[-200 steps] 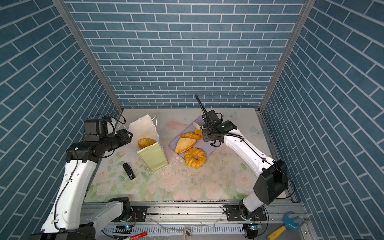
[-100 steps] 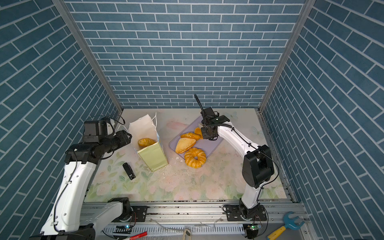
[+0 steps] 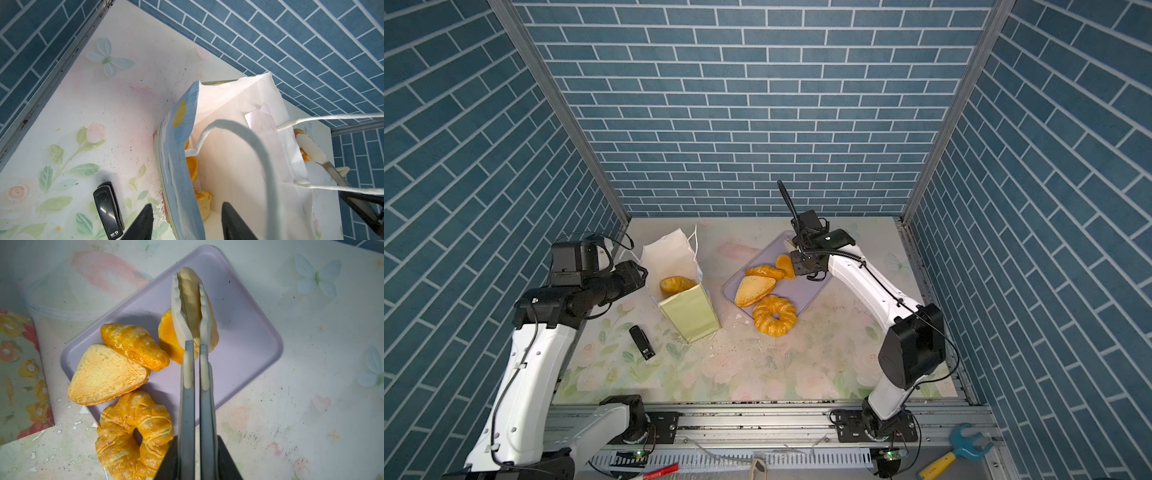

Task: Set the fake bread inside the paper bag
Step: 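Lift the long pale bun and carry it over the bag mouth with the right gripper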

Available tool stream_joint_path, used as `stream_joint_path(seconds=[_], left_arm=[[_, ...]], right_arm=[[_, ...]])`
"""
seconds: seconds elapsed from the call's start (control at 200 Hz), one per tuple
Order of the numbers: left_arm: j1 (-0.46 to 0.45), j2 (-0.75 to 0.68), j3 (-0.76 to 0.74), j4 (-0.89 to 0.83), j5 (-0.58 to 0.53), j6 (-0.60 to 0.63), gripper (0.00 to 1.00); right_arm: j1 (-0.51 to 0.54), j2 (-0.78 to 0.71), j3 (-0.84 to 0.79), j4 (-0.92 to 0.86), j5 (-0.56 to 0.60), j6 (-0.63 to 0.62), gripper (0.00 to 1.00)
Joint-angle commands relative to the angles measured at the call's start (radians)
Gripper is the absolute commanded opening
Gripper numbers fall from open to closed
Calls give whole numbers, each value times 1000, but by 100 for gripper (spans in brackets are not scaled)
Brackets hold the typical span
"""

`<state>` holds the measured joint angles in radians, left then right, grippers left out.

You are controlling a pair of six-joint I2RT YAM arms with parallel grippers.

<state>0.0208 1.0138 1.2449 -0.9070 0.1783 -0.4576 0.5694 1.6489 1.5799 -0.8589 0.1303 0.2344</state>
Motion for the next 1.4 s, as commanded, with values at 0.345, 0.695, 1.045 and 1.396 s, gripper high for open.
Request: stream_joint_path(seconds=[0.345,0.695,1.045,1.396], left_arm=[[-2,4,52,5,-16,25,55],[-2,-8,39,21,-26,37,55],[-2,-15,7,47,-5,20,51],[-2,-45,-15,42,-7,10,34]], right_arm=[[2,-193,175,-22,-118,-43,13],[50,-218,367,-25,-337,-40,12],[255,-103,625,-116,-340,-114,12],[388,7,615,-105,-398,-89,12]])
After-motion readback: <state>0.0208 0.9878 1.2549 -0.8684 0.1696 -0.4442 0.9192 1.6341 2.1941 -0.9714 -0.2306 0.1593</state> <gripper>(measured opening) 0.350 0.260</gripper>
